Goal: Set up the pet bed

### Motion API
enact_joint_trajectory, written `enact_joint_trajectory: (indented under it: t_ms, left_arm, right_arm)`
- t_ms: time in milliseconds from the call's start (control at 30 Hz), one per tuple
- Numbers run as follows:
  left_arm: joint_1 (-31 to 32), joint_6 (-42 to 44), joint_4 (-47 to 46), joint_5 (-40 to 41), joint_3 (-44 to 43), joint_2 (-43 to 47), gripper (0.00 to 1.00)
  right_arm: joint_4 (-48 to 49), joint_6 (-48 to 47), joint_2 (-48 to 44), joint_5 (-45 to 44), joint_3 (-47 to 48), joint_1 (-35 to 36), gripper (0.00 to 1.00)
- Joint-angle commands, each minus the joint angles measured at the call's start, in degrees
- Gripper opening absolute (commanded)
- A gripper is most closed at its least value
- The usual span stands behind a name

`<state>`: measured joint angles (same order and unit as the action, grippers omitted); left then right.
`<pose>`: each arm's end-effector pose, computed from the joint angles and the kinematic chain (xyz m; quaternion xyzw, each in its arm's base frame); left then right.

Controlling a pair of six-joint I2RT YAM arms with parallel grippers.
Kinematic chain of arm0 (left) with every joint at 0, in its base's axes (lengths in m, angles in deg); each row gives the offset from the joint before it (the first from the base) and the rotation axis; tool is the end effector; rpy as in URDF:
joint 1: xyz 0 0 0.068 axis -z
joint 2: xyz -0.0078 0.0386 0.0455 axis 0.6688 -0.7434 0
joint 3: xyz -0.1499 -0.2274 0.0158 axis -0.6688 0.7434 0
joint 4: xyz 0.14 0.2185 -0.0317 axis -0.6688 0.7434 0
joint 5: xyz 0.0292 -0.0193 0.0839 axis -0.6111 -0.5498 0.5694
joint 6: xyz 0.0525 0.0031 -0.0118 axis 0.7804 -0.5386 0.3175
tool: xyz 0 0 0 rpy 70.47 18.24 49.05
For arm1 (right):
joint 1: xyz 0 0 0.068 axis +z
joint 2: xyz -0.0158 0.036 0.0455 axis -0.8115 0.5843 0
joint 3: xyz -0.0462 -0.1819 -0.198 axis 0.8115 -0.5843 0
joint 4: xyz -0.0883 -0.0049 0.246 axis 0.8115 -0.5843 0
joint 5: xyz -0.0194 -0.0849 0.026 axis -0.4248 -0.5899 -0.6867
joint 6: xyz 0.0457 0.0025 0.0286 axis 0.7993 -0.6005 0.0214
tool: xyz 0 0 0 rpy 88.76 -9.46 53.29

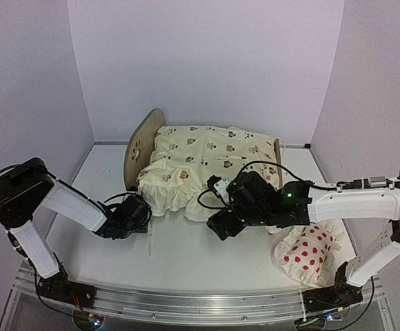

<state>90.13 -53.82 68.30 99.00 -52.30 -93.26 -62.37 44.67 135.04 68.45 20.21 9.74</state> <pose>0.2009 -0.1963 0.1035 0.0113 0.9186 -0.0071 0.3950 0.1546 0.2892 0.2496 -0.3455 0.8404 0.1083 0.4032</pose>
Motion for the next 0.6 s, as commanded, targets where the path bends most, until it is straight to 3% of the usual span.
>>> enact_joint_trajectory:
  t_ms: [0,233,433,567]
  left_arm:
    - [-1.27,0.52,-7.58,3.18,1.28,-2.68,0.29]
    - [-1.69,1.78,-13.86,4.82,2.77,-4.78,0.23]
    - [-2.00,2.20,-17.03,6.35,3.32,-6.23,0.01]
    - [-2.00,2.75,-16.81,4.03,3.80,-4.89,0.00]
  right_arm:
    - [1.15,0.85,1.24,0.98,0.03,-0.25,0.88]
    - [1.34,1.06,2.72,1.72,0.47,-0.24,0.88]
    - [1.37,1.12,4.04,2.10,1.09,-0.25,0.88]
    - [1.37,0.94,5.16,2.02,1.85,-0.24,0.88]
